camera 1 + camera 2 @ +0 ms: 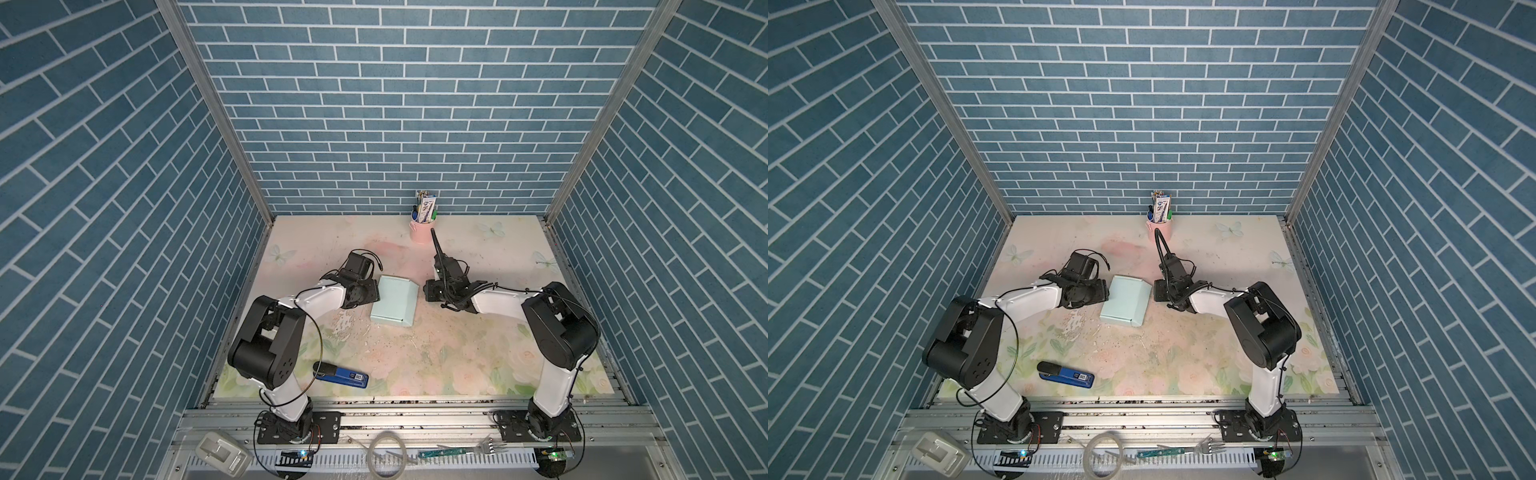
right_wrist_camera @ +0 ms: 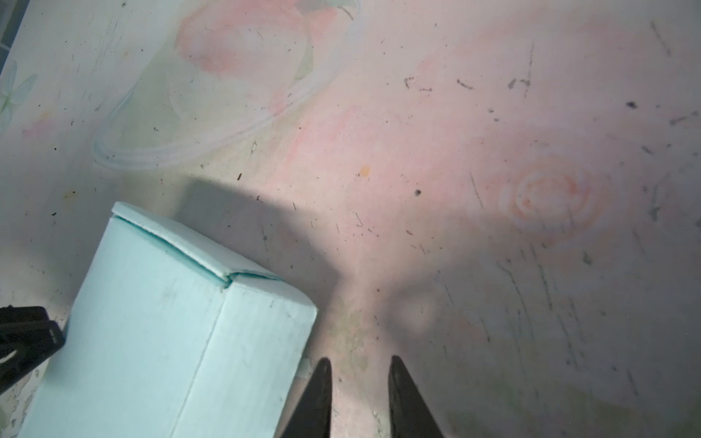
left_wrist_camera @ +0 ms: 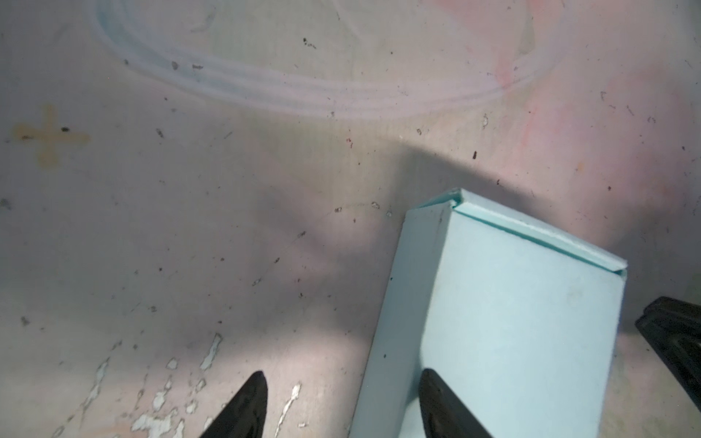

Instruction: Fold the paper box

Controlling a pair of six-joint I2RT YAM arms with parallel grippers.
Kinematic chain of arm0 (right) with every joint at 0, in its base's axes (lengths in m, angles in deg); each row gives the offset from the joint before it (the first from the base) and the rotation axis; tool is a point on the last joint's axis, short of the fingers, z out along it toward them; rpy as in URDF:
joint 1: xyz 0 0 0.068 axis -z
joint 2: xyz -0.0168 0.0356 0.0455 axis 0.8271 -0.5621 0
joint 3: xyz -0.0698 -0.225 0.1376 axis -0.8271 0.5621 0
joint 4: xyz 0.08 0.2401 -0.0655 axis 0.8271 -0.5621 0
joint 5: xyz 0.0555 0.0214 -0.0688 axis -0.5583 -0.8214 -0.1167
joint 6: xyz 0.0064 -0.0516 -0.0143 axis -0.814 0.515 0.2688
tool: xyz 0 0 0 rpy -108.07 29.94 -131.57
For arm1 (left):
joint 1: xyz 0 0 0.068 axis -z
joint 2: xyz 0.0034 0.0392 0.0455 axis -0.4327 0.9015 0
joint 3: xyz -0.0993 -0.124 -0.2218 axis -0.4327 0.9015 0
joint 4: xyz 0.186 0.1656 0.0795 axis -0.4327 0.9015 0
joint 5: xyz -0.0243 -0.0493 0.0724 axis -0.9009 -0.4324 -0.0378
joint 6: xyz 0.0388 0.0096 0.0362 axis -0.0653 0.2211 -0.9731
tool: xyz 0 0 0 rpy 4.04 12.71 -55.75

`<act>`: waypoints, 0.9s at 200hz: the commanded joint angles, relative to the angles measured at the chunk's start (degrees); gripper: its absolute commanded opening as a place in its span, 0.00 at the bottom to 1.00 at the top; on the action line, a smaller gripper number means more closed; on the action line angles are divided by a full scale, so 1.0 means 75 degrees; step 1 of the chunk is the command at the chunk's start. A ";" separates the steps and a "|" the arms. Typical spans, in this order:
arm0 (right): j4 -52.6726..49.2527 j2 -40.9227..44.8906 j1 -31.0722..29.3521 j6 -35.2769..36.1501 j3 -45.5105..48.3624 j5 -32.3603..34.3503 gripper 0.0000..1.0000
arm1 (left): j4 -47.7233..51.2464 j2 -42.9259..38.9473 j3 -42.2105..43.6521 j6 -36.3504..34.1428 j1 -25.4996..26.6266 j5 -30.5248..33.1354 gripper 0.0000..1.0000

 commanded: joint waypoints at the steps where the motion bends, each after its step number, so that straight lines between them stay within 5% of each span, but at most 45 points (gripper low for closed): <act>1: -0.0278 -0.0266 -0.0063 -0.0009 -0.0299 0.0199 0.28 | 0.0190 0.0279 -0.0045 -0.0178 -0.0047 -0.0053 0.65; 91: -0.0518 -0.0800 -0.0167 -0.0147 -0.0799 0.0078 0.28 | -0.0126 -0.0019 0.0207 0.0021 0.0035 -0.0619 0.65; 180: -0.0541 -0.0376 -0.0067 -0.0113 -0.0332 0.0266 0.28 | 0.0746 -0.0534 -0.0142 -0.0282 -0.0298 0.0234 0.65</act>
